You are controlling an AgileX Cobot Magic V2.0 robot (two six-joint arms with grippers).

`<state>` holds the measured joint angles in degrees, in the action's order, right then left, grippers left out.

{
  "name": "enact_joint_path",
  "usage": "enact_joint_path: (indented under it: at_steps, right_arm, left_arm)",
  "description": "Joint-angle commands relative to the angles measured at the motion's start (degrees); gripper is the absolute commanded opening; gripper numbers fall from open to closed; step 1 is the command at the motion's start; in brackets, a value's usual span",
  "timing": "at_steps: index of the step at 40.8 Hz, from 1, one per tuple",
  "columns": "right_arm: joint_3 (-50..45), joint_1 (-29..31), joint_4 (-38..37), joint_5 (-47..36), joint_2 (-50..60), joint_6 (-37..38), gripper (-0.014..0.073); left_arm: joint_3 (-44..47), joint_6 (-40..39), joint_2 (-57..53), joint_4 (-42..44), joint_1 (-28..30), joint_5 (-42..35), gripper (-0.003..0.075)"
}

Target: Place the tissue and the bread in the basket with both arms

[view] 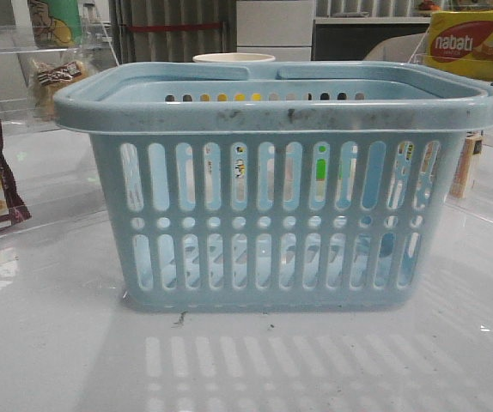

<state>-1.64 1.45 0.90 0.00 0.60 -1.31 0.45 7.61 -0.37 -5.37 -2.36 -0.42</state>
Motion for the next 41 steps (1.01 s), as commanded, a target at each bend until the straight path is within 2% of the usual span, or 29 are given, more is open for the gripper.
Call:
enact_joint_path:
  at_steps: [1, 34, 41]
  right_arm:
    - [-0.06, 0.04, 0.02, -5.46, 1.04, -0.16, 0.0055]
    - [-0.06, 0.04, 0.02, -6.17, 1.04, -0.16, 0.0055]
    - [0.55, 0.04, 0.06, -7.74, 1.04, -0.16, 0.0055]
  left_arm:
    - [-0.07, -0.44, -0.98, 0.02, -0.34, -5.04, 0.0091]
    - [-0.07, -0.44, -0.98, 0.02, -0.34, -5.04, 0.0091]
    - [-1.39, -0.40, -0.98, -0.86, -0.48, -8.43, 0.0091]
